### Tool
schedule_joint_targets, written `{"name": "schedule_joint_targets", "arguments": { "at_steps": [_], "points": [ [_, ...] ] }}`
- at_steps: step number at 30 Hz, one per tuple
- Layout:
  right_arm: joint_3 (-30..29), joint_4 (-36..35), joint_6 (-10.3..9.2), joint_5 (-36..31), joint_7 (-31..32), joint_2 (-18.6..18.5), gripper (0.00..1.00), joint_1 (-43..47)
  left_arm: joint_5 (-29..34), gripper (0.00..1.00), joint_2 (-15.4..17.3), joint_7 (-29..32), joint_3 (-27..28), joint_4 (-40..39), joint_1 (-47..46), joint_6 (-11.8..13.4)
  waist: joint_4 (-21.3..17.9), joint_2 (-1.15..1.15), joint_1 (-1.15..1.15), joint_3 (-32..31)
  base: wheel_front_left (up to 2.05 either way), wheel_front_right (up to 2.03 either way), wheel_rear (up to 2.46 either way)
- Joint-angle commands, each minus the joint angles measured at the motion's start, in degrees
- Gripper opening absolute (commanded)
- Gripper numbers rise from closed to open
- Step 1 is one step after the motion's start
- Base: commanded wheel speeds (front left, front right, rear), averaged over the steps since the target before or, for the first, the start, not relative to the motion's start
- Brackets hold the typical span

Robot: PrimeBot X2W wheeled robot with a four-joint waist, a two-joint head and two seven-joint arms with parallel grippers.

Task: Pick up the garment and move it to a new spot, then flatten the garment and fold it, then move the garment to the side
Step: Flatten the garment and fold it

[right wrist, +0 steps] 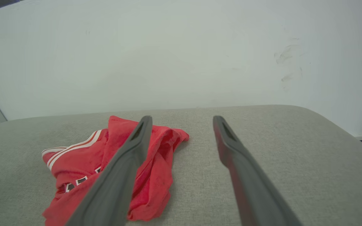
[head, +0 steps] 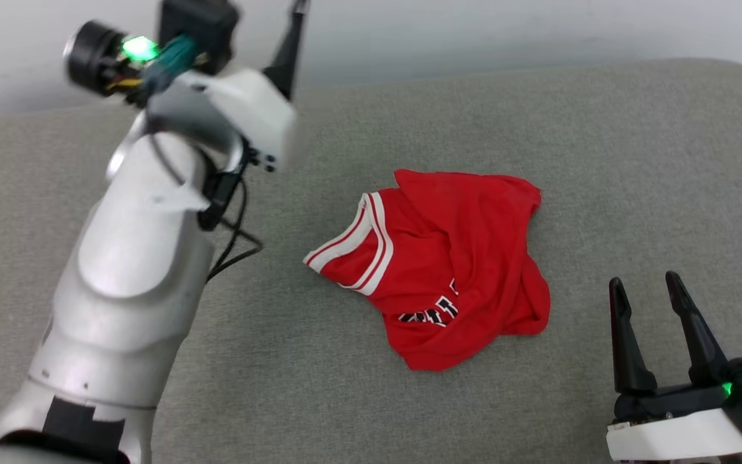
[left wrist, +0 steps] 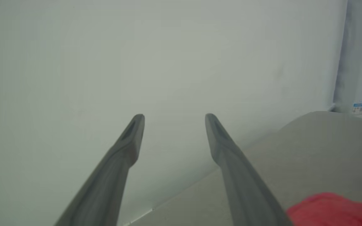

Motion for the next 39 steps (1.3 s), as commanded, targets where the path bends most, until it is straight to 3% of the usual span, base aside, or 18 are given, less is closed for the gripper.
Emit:
{"name": "schedule_joint_targets", "arguments": {
  "at_steps": [1, 6, 7, 15, 22, 28, 35, 38, 39],
  "points": [
    [0.16, -0.19, -0.02, -0.12, -0.12, 0.14, 1.0, -1.09, -2.87, 1.0, 0.86, 3.05, -4.11, 0.99, -2.63, -0.05, -0.96, 0.0, -0.01, 1.26, 0.0, 0.0, 0.0],
    [0.52, -0.4, -0.02, 0.32, -0.12, 0.14, 1.0, -2.55, -13.75, 1.0, 4.99, 14.23, -17.93, 3.17, -9.62, -0.04, -2.51, 0.0, -0.01, 3.36, 0.0, 0.0, 0.0],
    [0.52, -0.4, -0.02, 0.32, -0.12, 0.14, 1.0, -2.55, -13.75, 1.0, 4.99, 14.23, -17.93, 3.17, -9.62, -0.04, -2.51, 0.0, -0.01, 3.36, 0.0, 0.0, 0.0],
    [1.0, -0.67, -0.02, 1.18, -0.11, 0.14, 1.0, -4.62, -31.69, 1.0, 11.66, 31.5, -38.17, 2.31, -18.73, -0.06, -5.19, 0.0, -0.01, 7.3, 0.0, 0.0, 0.0],
    [1.62, -0.94, -0.02, 2.06, -0.12, 0.14, 1.0, -7.23, -44.25, 1.0, 15.26, 43.2, -52.48, 1.13, -24.54, -0.06, -7.37, 0.0, -0.01, 11.48, 0.0, 0.0, 0.0],
    [2.29, -0.92, -0.02, 2.6, -0.12, 0.13, 1.0, -8.54, -45.79, 1.0, 16.24, 48.81, -55.95, 0.58, -24.09, -0.06, -8.78, 0.0, -0.01, 13.76, 0.0, 0.0, 0.0],
    [2.67, -0.75, -0.02, 3.63, -0.12, 0.14, 1.0, -9.56, -40.21, 1.0, 18.58, 59.22, -57.07, -4.1, -15.3, -0.14, -10.23, 0.0, -0.01, 15.65, 0.0, 0.0, 0.0],
    [2.59, -0.66, -0.02, 3.81, -0.12, 0.13, 1.0, -9.58, -39.84, 1.0, 19.61, 59.95, -57.45, -5.41, -13.4, -0.27, -10.27, 0.0, -0.01, 15.96, 0.0, 0.0, 0.0],
    [2.53, -0.59, -0.02, 3.84, -0.12, 0.13, 1.0, -9.62, -40.1, 0.85, 19.69, 59.26, -57.48, -5.62, -13.38, -0.28, -10.19, 0.0, -0.01, 15.93, 0.0, 0.0, 0.0]
  ]
}}
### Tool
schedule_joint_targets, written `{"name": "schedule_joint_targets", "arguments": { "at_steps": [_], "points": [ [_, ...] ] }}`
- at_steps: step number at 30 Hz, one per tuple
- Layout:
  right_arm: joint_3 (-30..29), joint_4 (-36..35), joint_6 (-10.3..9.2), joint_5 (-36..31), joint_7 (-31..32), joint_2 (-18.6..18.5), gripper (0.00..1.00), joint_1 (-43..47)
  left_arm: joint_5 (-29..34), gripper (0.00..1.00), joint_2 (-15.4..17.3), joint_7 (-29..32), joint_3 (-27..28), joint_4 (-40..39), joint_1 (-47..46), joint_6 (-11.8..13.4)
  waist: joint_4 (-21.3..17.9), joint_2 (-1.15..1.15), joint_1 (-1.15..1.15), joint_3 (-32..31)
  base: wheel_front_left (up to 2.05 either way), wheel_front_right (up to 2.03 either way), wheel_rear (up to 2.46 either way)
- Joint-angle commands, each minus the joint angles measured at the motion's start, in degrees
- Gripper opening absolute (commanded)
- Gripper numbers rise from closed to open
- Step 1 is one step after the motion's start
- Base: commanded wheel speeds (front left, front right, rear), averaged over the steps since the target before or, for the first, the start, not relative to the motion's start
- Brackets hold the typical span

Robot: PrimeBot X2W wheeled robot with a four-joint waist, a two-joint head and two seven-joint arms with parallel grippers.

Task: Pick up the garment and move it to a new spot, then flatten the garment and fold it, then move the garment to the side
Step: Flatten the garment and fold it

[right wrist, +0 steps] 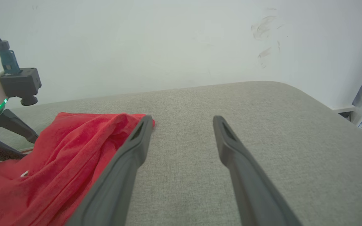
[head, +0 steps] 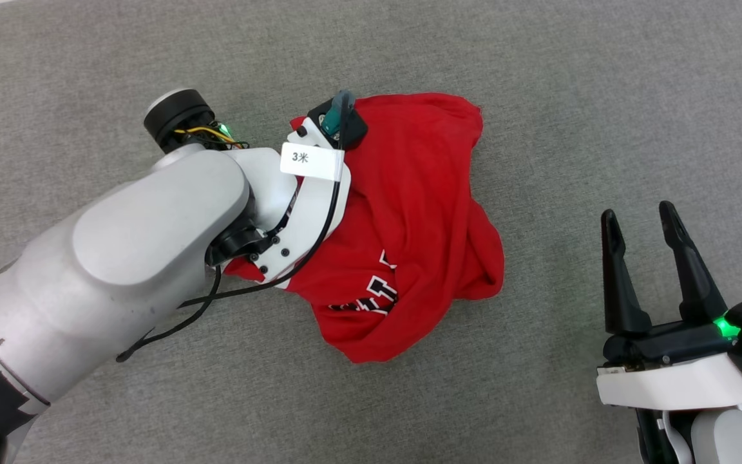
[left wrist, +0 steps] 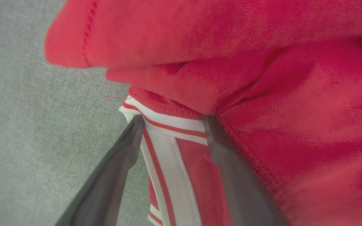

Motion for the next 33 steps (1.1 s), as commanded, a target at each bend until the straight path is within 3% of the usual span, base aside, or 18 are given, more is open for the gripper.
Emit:
{"name": "schedule_joint_targets", "arguments": {
  "at_steps": [1, 2, 9, 20, 28, 33],
  "points": [
    [-0.2, 0.06, -0.02, 0.22, -0.12, 0.14, 1.0, -0.56, -0.11, 0.12, 0.4, 0.09, -2.76, 1.07, 4.92, -0.46, 0.26, 0.0, 0.0, -0.12, 0.0, 0.0, 0.0],
    [-0.14, 0.1, -0.02, 0.12, -0.12, 0.14, 1.0, -0.61, 0.39, 0.0, 0.33, -1.11, -2.61, 0.78, 4.13, -0.45, 0.46, 0.0, 0.0, -0.29, 0.0, 0.0, 0.0],
    [-0.63, 0.43, -0.02, -1.02, -0.11, 0.14, 1.0, 0.98, 3.64, 0.0, 0.59, -14.62, -1.51, -1.52, -1.61, -0.25, 3.67, 0.0, 0.0, -3.72, 0.0, 0.0, 0.0],
    [-1.27, 0.58, -0.02, -2.74, -0.11, 0.12, 1.0, 4.19, -0.53, 0.0, 6.75, -35.66, 0.23, 0.06, 1.35, 0.09, 10.51, 0.0, 0.0, -10.12, 0.0, 0.0, 0.0],
    [-1.3, 0.63, -0.02, -2.96, -0.11, 0.13, 1.0, 5.6, -5.18, 0.0, 14.62, -41.83, 1.71, 0.82, 13.12, 5.39, 12.13, 0.0, 0.0, -11.45, 0.0, 0.0, 0.0],
    [-1.4, 0.95, -0.02, -3.02, -0.11, 0.14, 1.0, 5.97, -9.65, 0.0, 17.1, -41.25, 0.77, 1.67, 22.03, 6.45, 12.34, 0.0, 0.0, -11.9, 0.0, 0.0, 0.0]
  ]
}}
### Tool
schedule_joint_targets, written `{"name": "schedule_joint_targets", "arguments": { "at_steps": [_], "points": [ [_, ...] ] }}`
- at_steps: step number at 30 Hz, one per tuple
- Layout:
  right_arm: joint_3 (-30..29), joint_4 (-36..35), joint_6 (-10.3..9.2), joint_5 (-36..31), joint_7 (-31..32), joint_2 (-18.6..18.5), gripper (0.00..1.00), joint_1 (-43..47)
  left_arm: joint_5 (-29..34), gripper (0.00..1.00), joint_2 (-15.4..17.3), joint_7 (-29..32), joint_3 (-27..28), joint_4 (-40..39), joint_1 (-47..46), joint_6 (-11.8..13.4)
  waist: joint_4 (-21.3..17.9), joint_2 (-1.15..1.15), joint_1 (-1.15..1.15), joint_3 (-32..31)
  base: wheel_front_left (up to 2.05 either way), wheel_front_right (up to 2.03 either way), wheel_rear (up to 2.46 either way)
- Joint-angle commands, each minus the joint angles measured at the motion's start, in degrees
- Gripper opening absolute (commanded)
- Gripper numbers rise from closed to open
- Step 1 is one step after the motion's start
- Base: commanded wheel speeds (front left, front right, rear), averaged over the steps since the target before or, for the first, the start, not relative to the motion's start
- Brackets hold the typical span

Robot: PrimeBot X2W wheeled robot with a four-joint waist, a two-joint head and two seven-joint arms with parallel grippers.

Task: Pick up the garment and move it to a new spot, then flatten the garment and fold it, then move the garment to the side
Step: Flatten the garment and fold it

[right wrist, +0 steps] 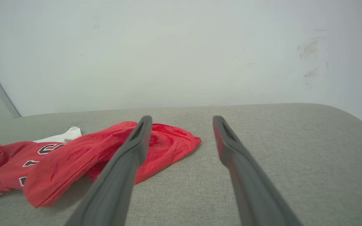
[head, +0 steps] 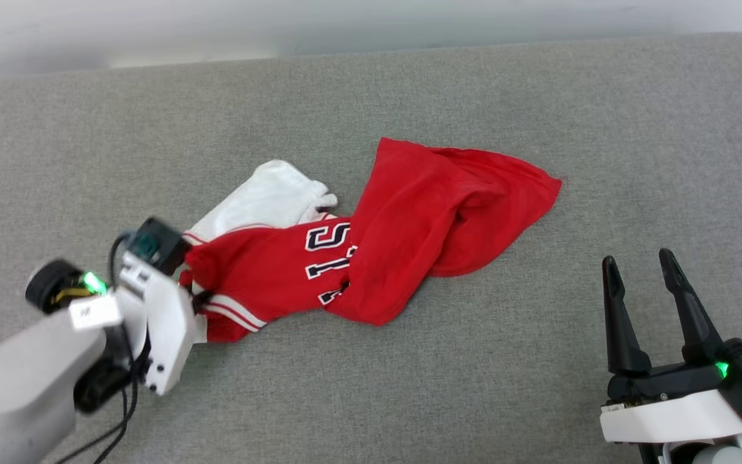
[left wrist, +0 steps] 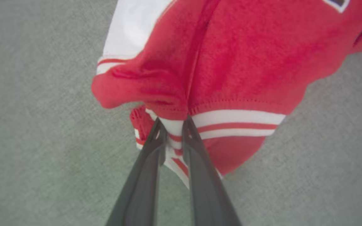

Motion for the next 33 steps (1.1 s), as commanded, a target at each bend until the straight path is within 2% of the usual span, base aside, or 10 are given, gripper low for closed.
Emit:
{"name": "schedule_joint_targets", "arguments": {
  "at_steps": [1, 4, 6, 7, 8, 13, 16, 21, 25, 33],
  "points": [
    [0.05, 0.12, -0.02, 0.0, -0.11, 0.13, 1.0, 0.33, -1.13, 0.0, 0.54, 0.68, -0.35, 0.93, 2.28, -0.12, 0.03, 0.0, 0.0, -0.2, 0.0, 0.0, 0.0],
    [0.26, 0.29, -0.02, -0.14, -0.11, 0.13, 1.0, 0.49, -2.14, 0.0, 0.48, 2.4, -1.29, 2.87, 5.94, -0.78, -0.02, 0.0, 0.0, -0.79, 0.0, 0.0, 0.0],
    [0.18, 0.32, -0.02, -0.17, -0.11, 0.13, 1.0, 0.68, -2.76, 0.0, 0.42, 1.5, -0.99, 3.76, 6.46, -0.99, 0.03, 0.0, 0.0, -1.28, 0.0, 0.0, 0.0],
    [0.12, 0.35, -0.02, -0.2, -0.11, 0.13, 1.0, 0.83, -2.36, 0.93, 0.64, 0.62, -0.57, 3.96, 5.96, -0.89, 0.08, 0.0, 0.0, -1.55, 0.0, 0.0, 0.0],
    [0.03, 0.34, -0.02, -0.2, -0.11, 0.13, 1.0, 1.01, -2.1, 1.0, 0.95, -0.39, 0.11, 3.94, 5.08, -0.64, 0.14, 0.0, 0.0, -1.81, 0.0, 0.0, 0.0],
    [-0.38, 0.28, -0.02, -0.2, -0.11, 0.13, 1.0, 1.8, -1.64, 1.0, 2.85, -3.01, 3.71, -0.04, -0.23, -0.31, 0.48, 0.0, 0.0, -2.83, 0.0, 0.0, 0.0],
    [-0.48, 0.11, -0.02, -0.15, -0.11, 0.14, 1.0, 2.05, -0.39, 1.0, 5.13, -2.88, 5.73, -3.96, -4.21, 0.31, 0.56, 0.0, 0.0, -3.0, 0.0, 0.0, 0.0],
    [-0.19, -0.47, -0.02, -0.39, -0.11, 0.13, 1.0, 1.14, 2.54, 1.0, 6.02, 1.6, 7.13, -10.0, -11.62, 1.48, 0.23, 0.0, 0.0, -2.16, 0.0, 0.0, 0.0],
    [0.39, -1.17, -0.02, -0.53, -0.11, 0.13, 1.0, -0.3, 3.4, 1.0, 4.39, 7.19, 6.48, -9.54, -16.31, 0.23, -0.84, 0.0, 0.0, -0.44, 0.0, 0.0, 0.0],
    [0.72, -2.19, -0.02, -0.04, -0.11, 0.13, 1.0, -1.98, 0.46, 1.0, 0.62, 16.12, 4.88, -2.95, -20.62, -3.29, -3.8, 0.0, 0.0, 3.47, 0.0, 0.0, 0.0]
  ]
}}
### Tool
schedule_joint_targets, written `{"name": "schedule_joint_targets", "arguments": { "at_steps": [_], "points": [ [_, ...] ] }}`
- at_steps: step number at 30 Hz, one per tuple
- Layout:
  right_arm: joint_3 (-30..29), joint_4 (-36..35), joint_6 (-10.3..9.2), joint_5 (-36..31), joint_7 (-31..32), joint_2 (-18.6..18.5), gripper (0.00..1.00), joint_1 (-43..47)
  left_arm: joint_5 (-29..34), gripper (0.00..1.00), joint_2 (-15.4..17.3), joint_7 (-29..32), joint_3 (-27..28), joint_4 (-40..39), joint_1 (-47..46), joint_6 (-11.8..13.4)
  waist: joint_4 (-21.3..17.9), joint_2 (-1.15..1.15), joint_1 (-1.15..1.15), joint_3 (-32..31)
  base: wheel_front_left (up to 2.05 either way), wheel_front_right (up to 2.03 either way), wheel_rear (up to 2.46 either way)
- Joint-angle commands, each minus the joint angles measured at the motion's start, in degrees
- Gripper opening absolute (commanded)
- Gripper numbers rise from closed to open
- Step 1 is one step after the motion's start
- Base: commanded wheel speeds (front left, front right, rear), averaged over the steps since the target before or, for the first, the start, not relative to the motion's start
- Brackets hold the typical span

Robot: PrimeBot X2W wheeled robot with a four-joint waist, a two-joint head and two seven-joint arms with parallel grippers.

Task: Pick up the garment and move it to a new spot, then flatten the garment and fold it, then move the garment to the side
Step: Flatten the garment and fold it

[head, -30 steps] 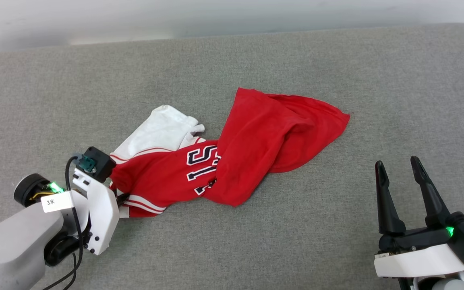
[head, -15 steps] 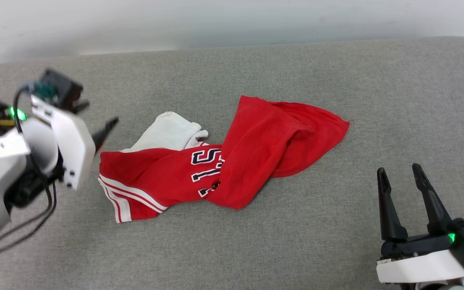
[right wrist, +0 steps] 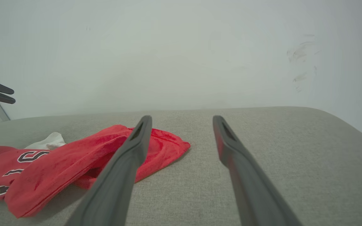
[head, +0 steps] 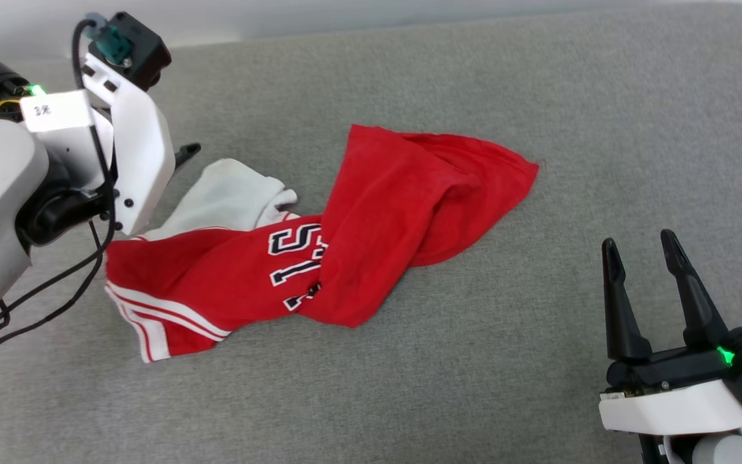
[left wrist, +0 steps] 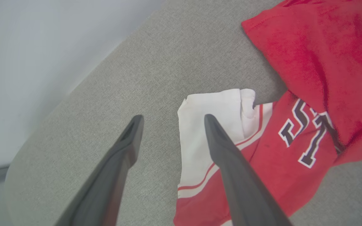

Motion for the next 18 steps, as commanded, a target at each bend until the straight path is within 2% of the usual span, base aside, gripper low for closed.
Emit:
{"name": "schedule_joint_targets", "arguments": {
  "at_steps": [1, 10, 18],
  "points": [
    [0.08, -0.19, -0.02, 0.13, -0.11, 0.12, 1.0, -0.79, -0.44, 1.0, -0.48, 0.95, -0.35, 0.75, -0.64, -0.49, -1.32, 0.0, 0.0, 1.58, 0.0, 0.0, 0.0],
    [0.33, -0.5, -0.02, 0.87, -0.11, 0.12, 1.0, -2.99, -2.2, 1.0, -4.52, 12.06, -5.04, 8.77, -1.07, -2.91, -3.85, 0.0, 0.0, 6.03, 0.0, 0.0, 0.0],
    [0.22, -0.64, -0.02, 1.33, -0.11, 0.12, 1.0, -3.77, -1.17, 1.0, -7.04, 14.73, -7.62, 11.1, 4.51, -3.33, -4.65, 0.0, 0.0, 7.55, 0.0, 0.0, 0.0]
  ]
}}
